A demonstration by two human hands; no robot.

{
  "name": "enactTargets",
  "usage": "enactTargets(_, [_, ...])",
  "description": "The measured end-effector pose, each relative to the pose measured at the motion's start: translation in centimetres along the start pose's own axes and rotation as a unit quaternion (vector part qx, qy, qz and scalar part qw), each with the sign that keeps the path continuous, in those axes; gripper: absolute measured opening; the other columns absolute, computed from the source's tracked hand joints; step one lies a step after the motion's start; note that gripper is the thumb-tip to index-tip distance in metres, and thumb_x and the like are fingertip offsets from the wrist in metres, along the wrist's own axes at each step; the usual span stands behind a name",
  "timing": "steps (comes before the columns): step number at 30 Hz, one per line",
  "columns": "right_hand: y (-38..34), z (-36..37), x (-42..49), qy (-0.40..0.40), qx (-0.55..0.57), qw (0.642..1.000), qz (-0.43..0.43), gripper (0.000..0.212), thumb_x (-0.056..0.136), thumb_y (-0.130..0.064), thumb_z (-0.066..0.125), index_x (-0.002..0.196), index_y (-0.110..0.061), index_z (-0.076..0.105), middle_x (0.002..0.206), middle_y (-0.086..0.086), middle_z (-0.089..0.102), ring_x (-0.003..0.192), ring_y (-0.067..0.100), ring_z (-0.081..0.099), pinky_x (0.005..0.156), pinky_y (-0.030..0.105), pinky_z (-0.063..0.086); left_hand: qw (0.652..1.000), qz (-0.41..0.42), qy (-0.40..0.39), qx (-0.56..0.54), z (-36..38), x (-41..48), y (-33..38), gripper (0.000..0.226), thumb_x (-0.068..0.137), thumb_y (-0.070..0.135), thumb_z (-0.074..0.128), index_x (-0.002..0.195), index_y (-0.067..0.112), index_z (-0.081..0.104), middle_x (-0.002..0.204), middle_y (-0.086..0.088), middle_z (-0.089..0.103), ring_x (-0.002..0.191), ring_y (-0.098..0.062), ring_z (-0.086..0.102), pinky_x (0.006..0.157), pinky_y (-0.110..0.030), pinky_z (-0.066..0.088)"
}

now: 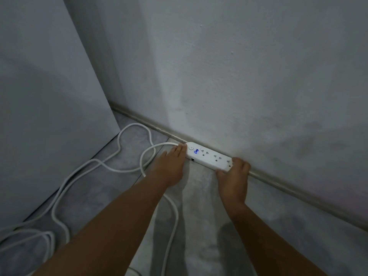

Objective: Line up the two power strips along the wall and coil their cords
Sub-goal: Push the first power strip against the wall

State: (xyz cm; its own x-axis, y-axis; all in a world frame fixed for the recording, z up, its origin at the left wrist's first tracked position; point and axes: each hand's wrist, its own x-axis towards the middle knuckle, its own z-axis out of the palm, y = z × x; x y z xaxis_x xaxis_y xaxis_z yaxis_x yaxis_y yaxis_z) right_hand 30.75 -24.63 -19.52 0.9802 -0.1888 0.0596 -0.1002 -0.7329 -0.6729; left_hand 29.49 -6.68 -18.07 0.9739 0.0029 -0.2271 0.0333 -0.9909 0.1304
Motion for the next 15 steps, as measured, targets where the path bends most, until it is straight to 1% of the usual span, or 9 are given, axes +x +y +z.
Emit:
enactTargets(3, [-0.7,0.3,0.0,-0.008,0.022,1.000,0.007,0.052,0.083,-0.018,0.071,0.129,-0.009,0.048,0.132,0.008,0.042,0.115,0.028,0.052,0.095,0.038,0.047,1.000,-0.020,-0.002,0.021,-0.1,0.3,-0.5,0.071,0.094,0.010,0.036,0.152,0.006,-0.006,0.161,-0.008,0.001,0.148,-0.021,0.007,0.119,-0.041,0.015])
enactTargets(6, [-1.2,0.5,0.0,-0.016,0.043,0.999,0.000,0.048,0.086,-0.013,0.067,0.129,-0.009,0.048,0.133,0.009,0.044,0.117,0.027,0.052,0.096,0.036,0.043,0.998,-0.041,-0.020,0.032,-0.5,0.6,-1.2,0.075,0.093,0.012,0.039,0.151,0.005,-0.009,0.161,-0.009,-0.003,0.149,-0.023,0.003,0.119,-0.043,0.013])
enactTargets(9, [-1.1,0.2,0.4,-0.015,0.056,0.998,0.001,0.044,0.086,-0.010,0.065,0.127,-0.009,0.049,0.133,0.009,0.046,0.115,0.028,0.052,0.094,0.032,0.041,0.998,-0.043,-0.036,0.035,-0.9,1.3,-1.1,0.075,0.092,0.011,0.036,0.151,0.006,-0.010,0.161,-0.008,-0.006,0.149,-0.022,0.001,0.119,-0.046,0.011])
enactTargets(11, [-0.6,0.2,0.3,-0.012,0.069,0.997,-0.016,0.043,0.085,-0.009,0.066,0.125,-0.008,0.050,0.130,0.010,0.048,0.114,0.026,0.052,0.092,0.030,0.040,0.998,-0.048,-0.041,0.031,-1.0,1.8,-1.0,0.074,0.093,0.011,0.036,0.151,0.006,-0.010,0.161,-0.008,-0.005,0.149,-0.022,0.001,0.119,-0.046,0.011])
enactTargets(15, [0.4,0.5,0.1,-0.007,0.077,0.996,-0.046,0.045,0.081,-0.008,0.068,0.123,-0.008,0.052,0.127,0.010,0.049,0.112,0.027,0.054,0.091,0.033,0.044,0.999,-0.050,-0.022,0.007,-0.9,1.7,-0.8,0.071,0.095,0.011,0.034,0.152,0.005,-0.007,0.161,-0.009,-0.003,0.149,-0.022,0.002,0.120,-0.042,0.011])
